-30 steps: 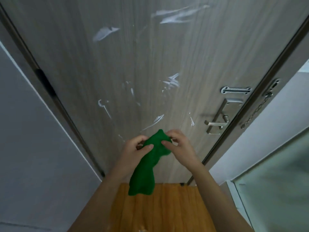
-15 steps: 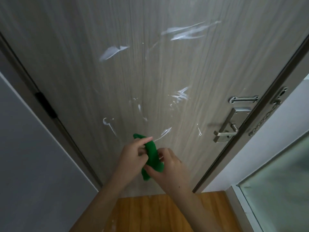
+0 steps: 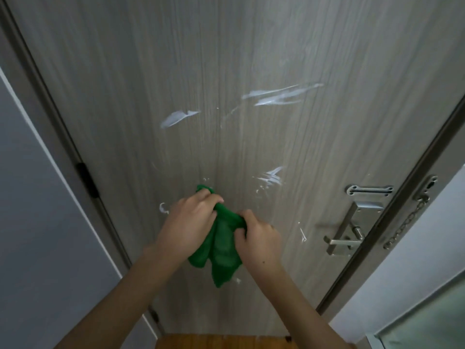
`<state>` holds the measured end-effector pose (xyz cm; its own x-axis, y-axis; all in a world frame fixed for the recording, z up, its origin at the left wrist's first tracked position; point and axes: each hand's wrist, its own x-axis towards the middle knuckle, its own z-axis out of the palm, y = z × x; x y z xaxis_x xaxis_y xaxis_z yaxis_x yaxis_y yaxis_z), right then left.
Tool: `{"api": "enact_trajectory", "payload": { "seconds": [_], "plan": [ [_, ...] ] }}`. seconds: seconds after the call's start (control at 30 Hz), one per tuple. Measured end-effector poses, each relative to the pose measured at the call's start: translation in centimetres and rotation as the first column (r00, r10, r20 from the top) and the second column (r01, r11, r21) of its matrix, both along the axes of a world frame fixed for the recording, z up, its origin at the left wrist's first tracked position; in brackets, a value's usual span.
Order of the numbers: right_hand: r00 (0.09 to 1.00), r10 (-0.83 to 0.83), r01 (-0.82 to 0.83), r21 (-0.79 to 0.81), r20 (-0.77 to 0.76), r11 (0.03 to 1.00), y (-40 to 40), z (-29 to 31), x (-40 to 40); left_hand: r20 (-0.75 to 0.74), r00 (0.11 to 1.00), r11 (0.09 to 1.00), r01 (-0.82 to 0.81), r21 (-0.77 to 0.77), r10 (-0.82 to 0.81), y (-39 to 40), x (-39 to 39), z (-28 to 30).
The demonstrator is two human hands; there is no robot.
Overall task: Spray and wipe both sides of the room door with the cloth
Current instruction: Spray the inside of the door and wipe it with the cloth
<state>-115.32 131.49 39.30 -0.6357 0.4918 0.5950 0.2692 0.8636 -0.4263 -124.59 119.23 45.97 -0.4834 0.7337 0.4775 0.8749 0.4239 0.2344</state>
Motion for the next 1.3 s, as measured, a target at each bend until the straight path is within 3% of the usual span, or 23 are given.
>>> {"api": "enact_trajectory", "payload": {
  "seconds": [0.17, 0.3, 0.5, 0.63, 0.77, 0.87, 0.93, 1.17, 1.3],
  "plan": [
    [0.978, -0.080, 0.100, 0.100, -0.191, 0.990, 3.2, 4.5, -1.3, -0.115, 0.991, 0.994, -0.056, 0.092, 0.066, 2.8, -0.2, 4.1],
    [0.930, 0.052, 0.017, 0.183, -0.364, 0.983, 6.1, 9.5, -1.4, -0.093, 0.992, 0.978, -0.064, 0.199, 0.083, 6.0, -0.9, 8.5],
    [0.952, 0.101, 0.066, 0.513, -0.290, 0.856, 11.0, 16.5, -1.3, -0.134, 0.982, 0.950, -0.084, 0.302, 0.129, 9.5, -1.8, 14.5],
    [0.952, 0.168, -0.006, 0.537, -0.254, 0.844, 14.3, 19.2, -1.0, -0.166, 0.975, 0.927, -0.080, 0.366, 0.150, 11.3, -1.5, 17.3],
    [0.922, 0.041, 0.206, 0.578, -0.385, 0.790, 15.8, 21.4, -1.3, -0.171, 0.969, 0.875, -0.080, 0.477, 0.181, 13.7, -1.1, 18.5],
    [0.855, -0.167, 0.434, 0.503, -0.491, 0.747, 16.3, 22.5, -2.3, -0.060, 0.984, 0.845, -0.112, 0.522, 0.168, 15.4, -1.0, 18.7],
    [0.845, -0.263, 0.475, 0.428, -0.467, 0.769, 16.4, 22.5, -3.2, -0.013, 0.988, 0.851, -0.125, 0.510, 0.152, 16.3, -1.1, 18.2],
    [0.815, -0.274, 0.335, 0.028, -0.511, 0.942, 15.5, 21.4, -4.2, -0.087, 0.996, 0.862, 0.037, 0.505, 0.008, 16.6, -2.5, 16.5],
    [0.769, -0.249, 0.286, -0.031, -0.588, 0.958, 13.8, 19.7, -5.4, -0.075, 0.995, 0.856, 0.097, 0.508, -0.069, 16.5, -3.2, 16.3]
  ]
}}
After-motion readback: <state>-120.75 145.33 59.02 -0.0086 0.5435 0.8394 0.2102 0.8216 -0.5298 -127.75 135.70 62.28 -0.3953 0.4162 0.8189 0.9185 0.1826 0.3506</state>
